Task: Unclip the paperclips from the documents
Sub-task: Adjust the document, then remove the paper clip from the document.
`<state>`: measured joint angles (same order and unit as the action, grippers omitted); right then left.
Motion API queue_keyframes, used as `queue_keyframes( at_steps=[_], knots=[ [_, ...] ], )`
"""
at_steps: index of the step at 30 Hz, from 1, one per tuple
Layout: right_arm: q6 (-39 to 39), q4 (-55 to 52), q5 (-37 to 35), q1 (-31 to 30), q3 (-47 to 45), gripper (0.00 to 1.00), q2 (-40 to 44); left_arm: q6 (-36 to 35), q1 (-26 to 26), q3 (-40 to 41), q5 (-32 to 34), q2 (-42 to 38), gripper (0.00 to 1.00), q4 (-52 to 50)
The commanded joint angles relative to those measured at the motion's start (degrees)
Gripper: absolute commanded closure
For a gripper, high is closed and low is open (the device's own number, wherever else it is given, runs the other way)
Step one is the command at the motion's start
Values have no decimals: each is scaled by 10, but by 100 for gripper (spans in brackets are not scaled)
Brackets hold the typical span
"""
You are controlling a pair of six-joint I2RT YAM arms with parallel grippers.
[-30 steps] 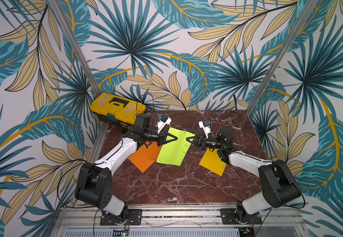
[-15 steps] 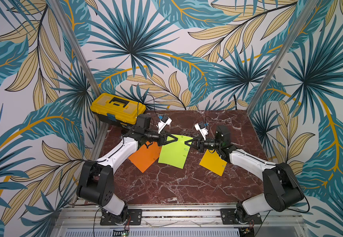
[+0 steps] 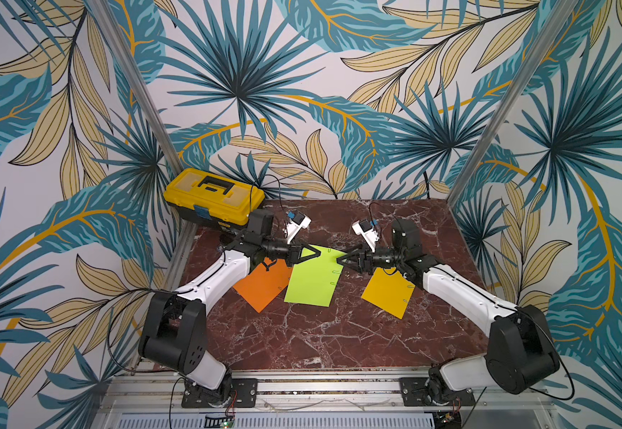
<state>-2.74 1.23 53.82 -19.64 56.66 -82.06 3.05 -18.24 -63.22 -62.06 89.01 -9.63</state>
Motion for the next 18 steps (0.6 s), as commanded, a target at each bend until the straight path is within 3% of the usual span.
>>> queue_keyframes(
  at_steps=[1,8,18],
  knots=[
    [80,-121,-22,1,27,56,8,-3,-6,18,24,-24,100,1],
    [143,-226,-5,-5,100,55,-21,-51,-19,13,38,-25,100,-99],
    [202,-317,0,-32,163,57,-93,-65,-26,0,20,-4,100,-119]
  ],
)
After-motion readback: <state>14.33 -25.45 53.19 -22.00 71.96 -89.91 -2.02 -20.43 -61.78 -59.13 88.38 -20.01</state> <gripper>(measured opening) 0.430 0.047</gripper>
